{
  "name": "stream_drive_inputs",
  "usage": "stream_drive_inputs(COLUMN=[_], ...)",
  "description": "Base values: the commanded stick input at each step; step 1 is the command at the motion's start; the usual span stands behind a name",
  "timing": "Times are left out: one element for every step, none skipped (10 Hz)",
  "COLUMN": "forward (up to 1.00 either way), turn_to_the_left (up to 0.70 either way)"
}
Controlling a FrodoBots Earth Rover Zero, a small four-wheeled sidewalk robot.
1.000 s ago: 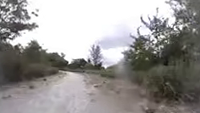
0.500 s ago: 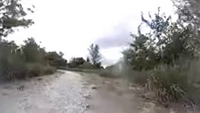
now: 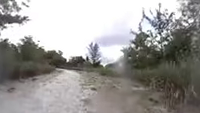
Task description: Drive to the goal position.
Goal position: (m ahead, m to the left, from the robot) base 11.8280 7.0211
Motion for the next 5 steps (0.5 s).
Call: stream_drive_inputs(forward=[0.6,0.6,0.6,0.6,0.6], turn_to_the_left=[0.0,0.0,0.0,0.0,0.0])
